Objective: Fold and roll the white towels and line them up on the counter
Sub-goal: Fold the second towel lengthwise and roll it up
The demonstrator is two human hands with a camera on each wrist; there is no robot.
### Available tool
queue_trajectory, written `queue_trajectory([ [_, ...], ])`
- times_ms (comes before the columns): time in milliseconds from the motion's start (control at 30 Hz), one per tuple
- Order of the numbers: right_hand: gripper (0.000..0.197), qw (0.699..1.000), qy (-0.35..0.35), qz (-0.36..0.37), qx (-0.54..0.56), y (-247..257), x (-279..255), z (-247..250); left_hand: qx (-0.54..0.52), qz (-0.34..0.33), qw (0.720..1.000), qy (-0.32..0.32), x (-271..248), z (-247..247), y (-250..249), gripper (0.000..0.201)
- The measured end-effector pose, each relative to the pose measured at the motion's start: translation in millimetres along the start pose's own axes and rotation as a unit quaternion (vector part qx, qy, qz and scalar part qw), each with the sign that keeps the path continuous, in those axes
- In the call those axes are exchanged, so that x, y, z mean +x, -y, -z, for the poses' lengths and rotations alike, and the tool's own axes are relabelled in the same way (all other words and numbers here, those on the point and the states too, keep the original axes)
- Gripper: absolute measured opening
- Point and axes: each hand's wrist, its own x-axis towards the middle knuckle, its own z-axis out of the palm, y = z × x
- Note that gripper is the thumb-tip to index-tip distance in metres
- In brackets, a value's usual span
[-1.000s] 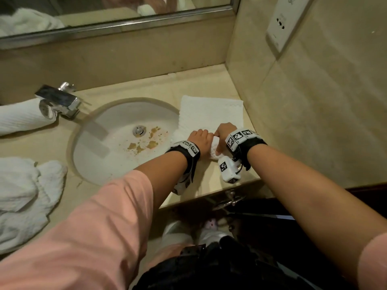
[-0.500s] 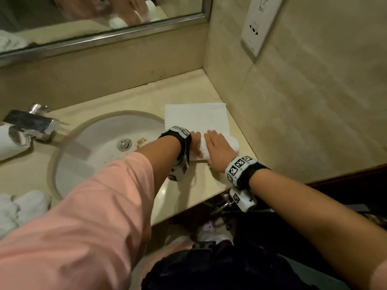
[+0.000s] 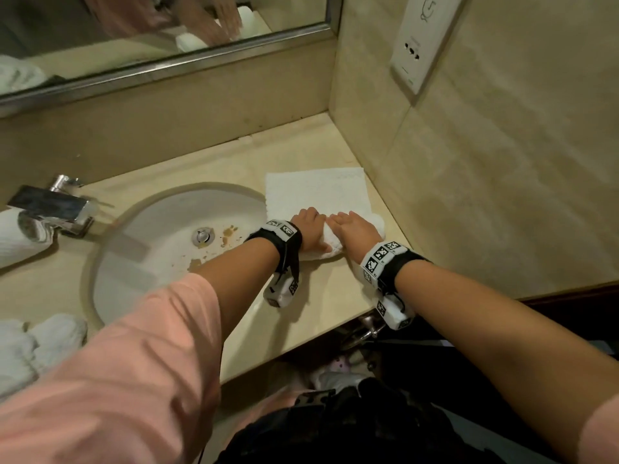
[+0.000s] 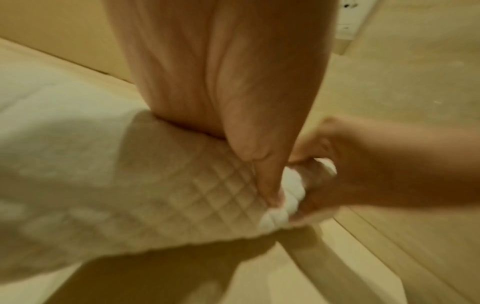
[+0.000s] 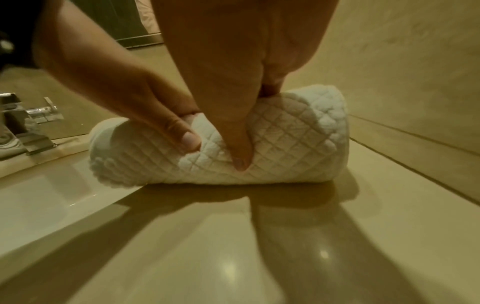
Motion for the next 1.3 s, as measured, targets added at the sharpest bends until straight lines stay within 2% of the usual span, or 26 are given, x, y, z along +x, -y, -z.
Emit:
queue_trajectory([
  [67,0.055,1.0,0.025,-0.004,-0.01,-1.7,9.0,4.5,0.012,-0.009,0.999,-0.033,-6.3,-8.7,-3.7,0.089],
  [167,0.044,0.995,0.096,-0.022,-0.017,-5.0,21.7,22.1,0.06,0.013,0.997,-0.053,-11.8,-18.3,-14.2,0.109],
  [233,0.039,0.99,0.137,-0.026,-0.025,-10.5,30.8,32.5,0.078,0.032,0.994,-0.07,-12.6,-21.6,-21.7,0.098],
  [300,0.049,0.988,0.153,-0.026,-0.024,-16.1,37.6,37.8,0.085,0.045,0.992,-0.078,-12.5,-20.7,-26.3,0.076],
  [367,0.058,0.986,0.16,-0.031,-0.013,-19.1,40.9,39.0,0.082,0.053,0.992,-0.075,-9.6,-17.6,-26.9,0.063],
  [500,0.075,0.984,0.168,-0.047,0.024,-24.0,50.0,41.8,0.063,0.043,0.996,-0.051,-0.1,-6.8,-18.1,0.06],
  [600,0.066,0.982,0.172,-0.055,0.051,-27.6,51.5,44.4,0.061,0.017,0.998,-0.023,9.3,2.0,-10.3,0.069],
  [733,0.044,0.99,0.131,-0.036,0.047,-20.8,43.7,31.5,0.046,0.004,0.999,0.008,18.0,12.7,-3.2,0.078],
  [767,0.049,0.992,0.107,-0.042,0.044,-17.1,40.0,24.0,0.042,0.0,0.999,0.016,19.8,15.4,-2.0,0.079],
  [867,0.084,0.996,0.048,-0.067,0.034,-5.8,29.3,2.9,0.03,-0.009,0.999,0.039,24.5,23.4,1.5,0.077],
  [967,0.089,0.997,0.017,-0.068,0.04,-1.3,23.1,1.4,0.006,-0.009,0.998,0.064,30.1,30.5,7.5,0.072],
  [1033,0.086,0.996,-0.007,-0.08,0.049,2.3,19.1,5.4,-0.009,-0.018,0.997,0.079,36.4,35.5,11.7,0.065],
  [1167,0.068,0.993,-0.055,-0.094,0.047,11.0,12.3,8.4,-0.039,-0.03,0.993,0.11,46.4,44.5,18.2,0.057],
  [1300,0.057,0.993,-0.048,-0.096,0.055,8.9,22.9,15.9,-0.06,-0.021,0.991,0.12,49.6,46.7,21.8,0.06],
])
